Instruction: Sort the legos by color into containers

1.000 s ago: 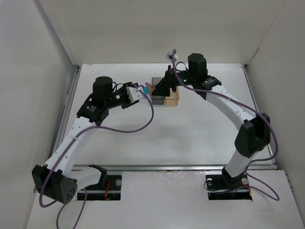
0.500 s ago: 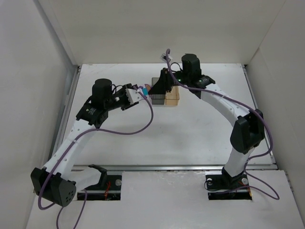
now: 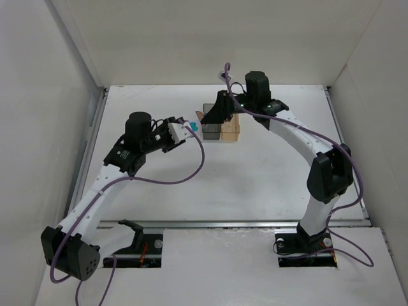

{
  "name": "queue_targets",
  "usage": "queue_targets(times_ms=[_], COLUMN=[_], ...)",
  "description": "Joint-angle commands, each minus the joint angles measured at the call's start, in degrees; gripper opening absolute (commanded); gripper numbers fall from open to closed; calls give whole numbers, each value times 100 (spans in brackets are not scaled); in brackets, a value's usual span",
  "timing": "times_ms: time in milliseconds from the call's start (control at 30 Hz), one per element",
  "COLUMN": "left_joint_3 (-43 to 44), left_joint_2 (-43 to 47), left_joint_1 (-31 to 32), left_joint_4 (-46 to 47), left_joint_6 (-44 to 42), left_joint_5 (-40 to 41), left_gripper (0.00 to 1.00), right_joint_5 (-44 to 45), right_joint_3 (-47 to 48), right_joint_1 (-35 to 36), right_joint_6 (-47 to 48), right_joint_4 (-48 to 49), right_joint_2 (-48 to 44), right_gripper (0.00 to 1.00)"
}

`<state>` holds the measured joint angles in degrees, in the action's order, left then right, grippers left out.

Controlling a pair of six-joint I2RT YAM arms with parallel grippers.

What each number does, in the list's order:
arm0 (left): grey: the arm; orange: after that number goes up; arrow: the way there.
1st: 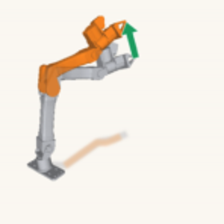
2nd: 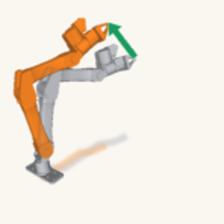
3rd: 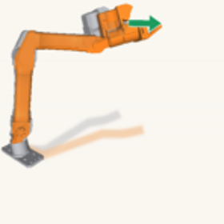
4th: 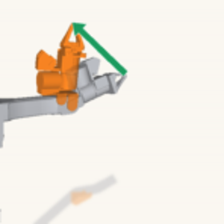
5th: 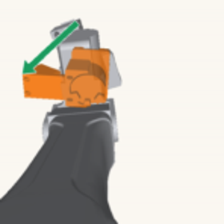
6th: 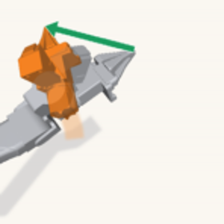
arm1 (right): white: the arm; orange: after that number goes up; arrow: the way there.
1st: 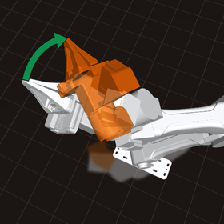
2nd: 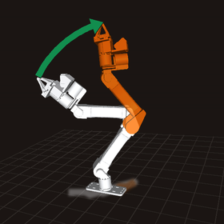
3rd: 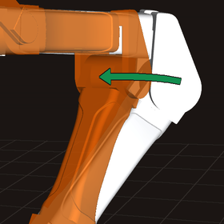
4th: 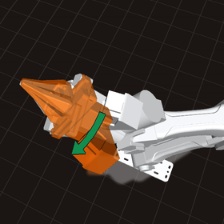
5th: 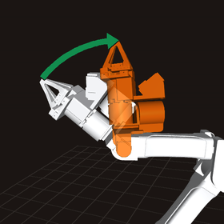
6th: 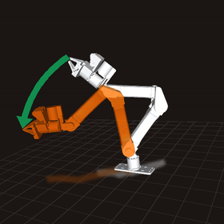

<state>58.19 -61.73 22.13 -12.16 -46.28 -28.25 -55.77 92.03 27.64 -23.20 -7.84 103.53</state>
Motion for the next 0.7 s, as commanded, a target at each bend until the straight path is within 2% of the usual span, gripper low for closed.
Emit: queue_targets(times_ms=[0, 200, 333, 500, 667], left_joint_3=[-326, -335, -282, -282, -282], left_joint_2=[197, -145, -199, -251, -251], left_joint_1=[-7, -121, -192, -192, -192], left_joint_4=[56, -93, 12, 12, 12], left_joint_6=[443, 980, 1182, 1437, 1499], left_joint_5=[608, 847, 847, 847, 900], left_gripper=[0, 0, 0, 0, 0], right_joint_5=[276, 1084, 2461, 3272, 3757], right_joint_3=[-1, 165, 219, 526, 1238], right_joint_1=[-417, -593, -593, -444, -391], right_joint_6=[-175, -404, -1148, -1591, -1653], right_joint_4=[195, 195, 195, 142, -481], right_joint_2=[-69, 202, 623, 1248, 1819], right_gripper=[0, 0, 0, 0, 25])
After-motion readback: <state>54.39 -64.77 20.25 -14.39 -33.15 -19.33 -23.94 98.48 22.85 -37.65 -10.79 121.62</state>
